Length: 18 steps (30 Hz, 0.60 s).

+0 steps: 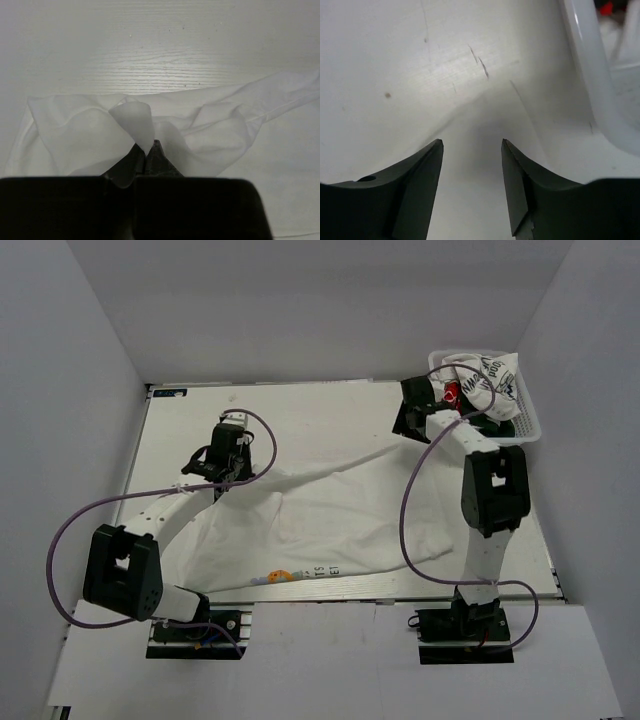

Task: Fold and stack the t-shirts

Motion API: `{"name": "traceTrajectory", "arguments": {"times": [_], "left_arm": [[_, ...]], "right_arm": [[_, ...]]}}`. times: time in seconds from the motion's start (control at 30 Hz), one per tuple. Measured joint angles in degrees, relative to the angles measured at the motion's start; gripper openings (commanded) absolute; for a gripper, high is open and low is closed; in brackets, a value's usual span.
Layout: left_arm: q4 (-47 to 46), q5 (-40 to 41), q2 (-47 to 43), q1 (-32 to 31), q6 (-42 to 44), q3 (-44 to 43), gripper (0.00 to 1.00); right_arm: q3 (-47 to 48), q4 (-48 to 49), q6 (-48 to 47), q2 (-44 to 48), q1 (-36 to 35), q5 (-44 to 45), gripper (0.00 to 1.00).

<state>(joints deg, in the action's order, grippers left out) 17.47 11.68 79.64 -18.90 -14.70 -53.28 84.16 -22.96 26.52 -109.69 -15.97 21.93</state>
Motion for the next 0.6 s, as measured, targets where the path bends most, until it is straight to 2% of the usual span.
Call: {"name": "traceTrajectory", "arguments": {"times": [0.2,0.3,0.4,0.47,0.5,0.57,0.6], "left_arm": [[0.3,0.2,1.4,-0.1,-0.2,0.0,0.00],[0.1,0.2,1.5,-0.1,-0.2,0.0,0.00],[0.0,0.2,1.7,-0.1,-0.2,0.0,0.00],[0.0,0.2,2.1,-0.1,-0.2,0.0,0.00],[0.0,0.2,2.3,-0.1,-0.2,0.0,0.00],[0.2,0.4,2.6,-0.1,-0.2,0.0,0.00],[0.3,0.4,2.6,-0.1,-0.2,0.0,0.00]], "right_arm": [[14.7,-7.2,3.6,-13.7,1.0,-1.0,0.76],[23.1,-12.6,5.0,-20.8,1.4,-1.7,0.76],[28.0,-16.2,5.9,-24.8,1.6,-1.5,0.70],[28.2,-17.7,6.4,-24.7,1.6,-1.7,0.60],[28.0,-18.6,7.0,-24.7,1.6,-1.4,0.42],[27.6,-18.6,7.2,-24.6,1.6,-1.2,0.39],[26.8,-18.5,7.5,-24.1,1.6,-0.9,0.15]]}}
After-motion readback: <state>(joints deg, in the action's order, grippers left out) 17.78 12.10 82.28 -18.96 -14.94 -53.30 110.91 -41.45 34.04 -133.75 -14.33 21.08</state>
